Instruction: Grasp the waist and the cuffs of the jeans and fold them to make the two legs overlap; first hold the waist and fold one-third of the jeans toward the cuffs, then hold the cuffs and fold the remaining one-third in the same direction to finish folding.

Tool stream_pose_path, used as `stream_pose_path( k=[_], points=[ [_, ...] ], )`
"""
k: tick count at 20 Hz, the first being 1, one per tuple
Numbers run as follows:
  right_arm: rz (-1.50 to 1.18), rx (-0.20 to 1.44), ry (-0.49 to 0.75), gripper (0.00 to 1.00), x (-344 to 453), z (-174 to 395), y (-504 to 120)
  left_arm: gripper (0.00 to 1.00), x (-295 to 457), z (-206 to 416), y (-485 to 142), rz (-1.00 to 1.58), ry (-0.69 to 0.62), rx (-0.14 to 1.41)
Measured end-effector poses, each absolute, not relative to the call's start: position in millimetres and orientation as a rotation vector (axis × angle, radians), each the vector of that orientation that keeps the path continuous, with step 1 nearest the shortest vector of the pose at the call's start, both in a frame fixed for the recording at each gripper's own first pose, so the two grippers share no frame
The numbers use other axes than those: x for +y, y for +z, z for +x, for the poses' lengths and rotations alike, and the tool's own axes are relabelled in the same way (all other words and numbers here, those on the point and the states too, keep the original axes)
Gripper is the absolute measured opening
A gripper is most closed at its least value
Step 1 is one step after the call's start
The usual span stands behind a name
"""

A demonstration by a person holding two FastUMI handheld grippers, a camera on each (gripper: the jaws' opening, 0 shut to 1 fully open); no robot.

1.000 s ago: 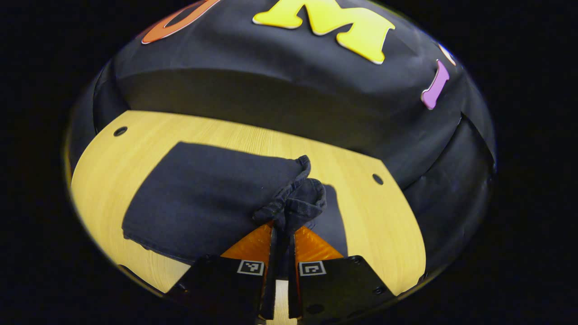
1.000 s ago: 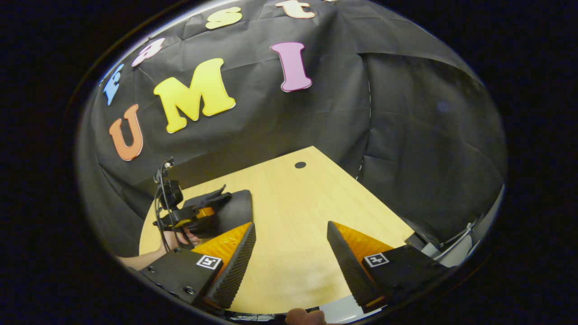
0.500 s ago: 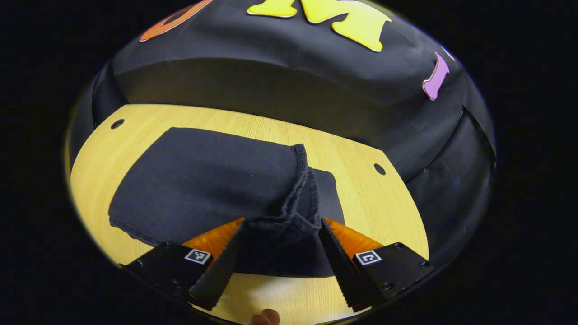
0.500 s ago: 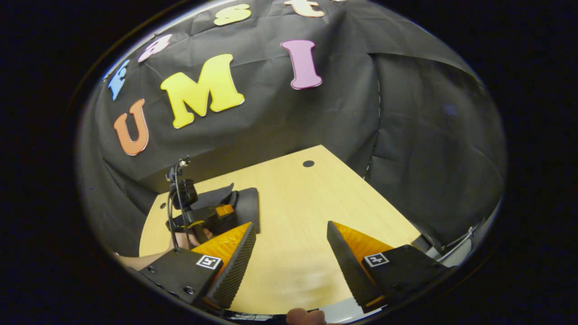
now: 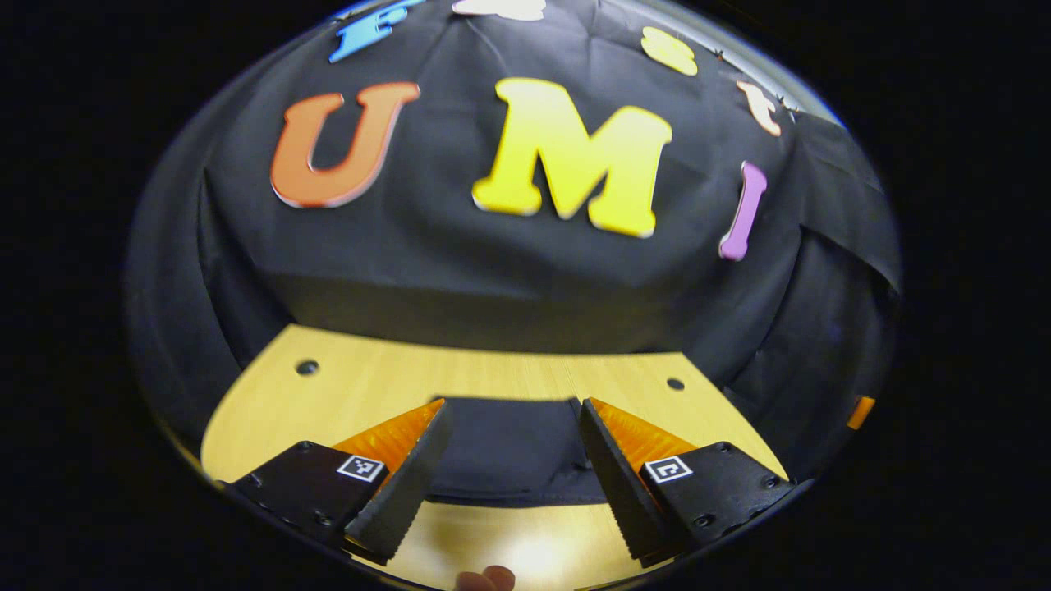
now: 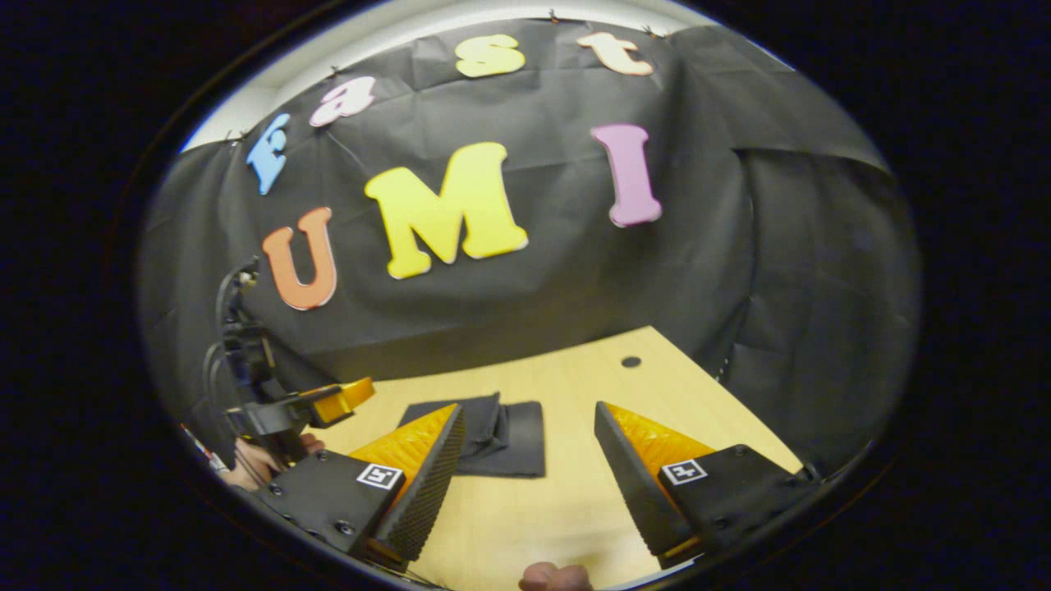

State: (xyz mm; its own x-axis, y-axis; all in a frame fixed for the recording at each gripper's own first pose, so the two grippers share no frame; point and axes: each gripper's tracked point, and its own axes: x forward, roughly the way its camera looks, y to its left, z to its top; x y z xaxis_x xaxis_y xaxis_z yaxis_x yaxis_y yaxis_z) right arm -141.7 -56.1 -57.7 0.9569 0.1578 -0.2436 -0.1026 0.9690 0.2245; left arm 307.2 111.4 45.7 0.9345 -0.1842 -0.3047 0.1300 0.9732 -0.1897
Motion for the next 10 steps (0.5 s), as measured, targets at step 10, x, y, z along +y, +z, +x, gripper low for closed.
stream_pose_path(
  k=[10],
  points=[
    [0.163, -0.098, 0.312, 0.93, 53, -189, 105, 0.98, 210, 207, 224, -0.11, -0.049, -0.093]
  ],
)
